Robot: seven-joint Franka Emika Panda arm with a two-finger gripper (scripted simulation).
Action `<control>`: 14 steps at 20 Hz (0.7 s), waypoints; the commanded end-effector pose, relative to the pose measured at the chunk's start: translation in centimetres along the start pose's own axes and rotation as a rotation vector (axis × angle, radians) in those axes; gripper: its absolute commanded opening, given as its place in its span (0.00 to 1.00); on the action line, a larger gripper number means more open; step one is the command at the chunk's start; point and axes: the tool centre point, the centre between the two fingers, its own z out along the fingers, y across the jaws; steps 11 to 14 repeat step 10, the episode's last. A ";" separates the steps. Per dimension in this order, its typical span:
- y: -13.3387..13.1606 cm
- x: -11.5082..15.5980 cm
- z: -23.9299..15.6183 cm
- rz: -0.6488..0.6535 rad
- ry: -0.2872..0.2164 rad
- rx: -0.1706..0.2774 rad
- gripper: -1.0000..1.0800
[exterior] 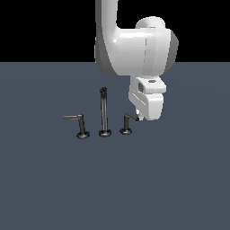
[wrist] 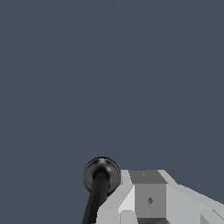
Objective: Turn on the faucet by rotating a designated handle.
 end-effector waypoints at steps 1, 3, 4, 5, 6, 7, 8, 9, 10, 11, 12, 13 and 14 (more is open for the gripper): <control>0.5 -1.1 0.0 -0.005 -0.003 -0.004 0.00; 1.0 -1.8 0.0 -0.005 -0.003 -0.006 0.00; 1.2 -2.1 0.0 -0.005 -0.003 -0.007 0.00; 1.5 -2.5 0.0 -0.004 -0.003 -0.008 0.00; 1.7 -2.8 0.0 -0.004 -0.003 -0.008 0.00; 1.9 -3.1 0.0 -0.004 -0.004 -0.009 0.00; 2.2 -3.5 -0.1 -0.004 -0.004 -0.010 0.00; 2.4 -3.8 -0.1 -0.003 -0.004 -0.011 0.00; 2.4 -3.8 -0.1 -0.003 -0.004 -0.011 0.00; 2.4 -3.8 -0.1 -0.003 -0.004 -0.011 0.00; 2.4 -3.8 -0.1 -0.003 -0.004 -0.011 0.00; 2.4 -3.8 -0.1 -0.003 -0.004 -0.011 0.00; 2.4 -3.8 -0.1 -0.003 -0.004 -0.011 0.00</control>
